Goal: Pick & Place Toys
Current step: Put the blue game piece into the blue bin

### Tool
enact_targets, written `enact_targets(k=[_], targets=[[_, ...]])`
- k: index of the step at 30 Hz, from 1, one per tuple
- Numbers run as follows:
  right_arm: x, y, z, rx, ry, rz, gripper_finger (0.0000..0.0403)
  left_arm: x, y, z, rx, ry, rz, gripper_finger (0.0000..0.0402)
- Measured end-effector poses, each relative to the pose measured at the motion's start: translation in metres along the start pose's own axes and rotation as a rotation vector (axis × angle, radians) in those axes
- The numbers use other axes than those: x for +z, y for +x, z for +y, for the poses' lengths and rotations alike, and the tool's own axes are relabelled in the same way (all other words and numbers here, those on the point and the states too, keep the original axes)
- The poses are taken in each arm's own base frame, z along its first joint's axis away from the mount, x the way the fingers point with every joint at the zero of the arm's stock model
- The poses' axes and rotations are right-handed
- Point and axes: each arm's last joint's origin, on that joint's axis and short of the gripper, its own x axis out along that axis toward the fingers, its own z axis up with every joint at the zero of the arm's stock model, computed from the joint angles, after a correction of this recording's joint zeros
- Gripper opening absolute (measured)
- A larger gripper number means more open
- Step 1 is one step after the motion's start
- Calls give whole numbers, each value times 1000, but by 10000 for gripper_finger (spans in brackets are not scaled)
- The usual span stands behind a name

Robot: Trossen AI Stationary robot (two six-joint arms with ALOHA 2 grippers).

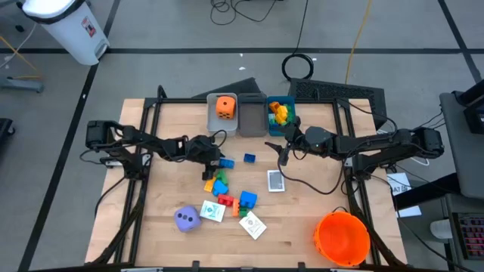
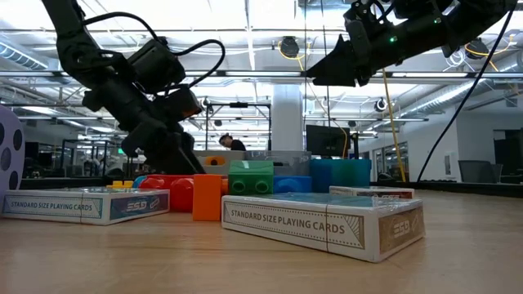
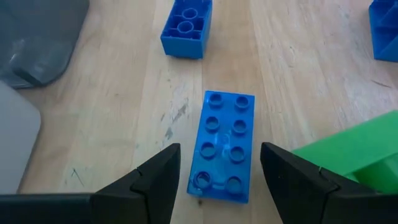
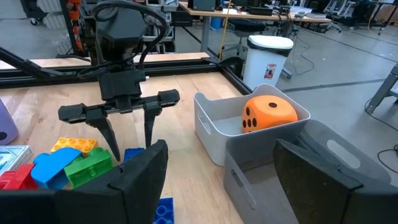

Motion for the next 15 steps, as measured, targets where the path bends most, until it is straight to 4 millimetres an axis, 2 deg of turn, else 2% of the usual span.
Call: enact_targets(k=[15], targets=[[0,0,0,0,0,-1,279,-10,13,4,6,3,23,229]])
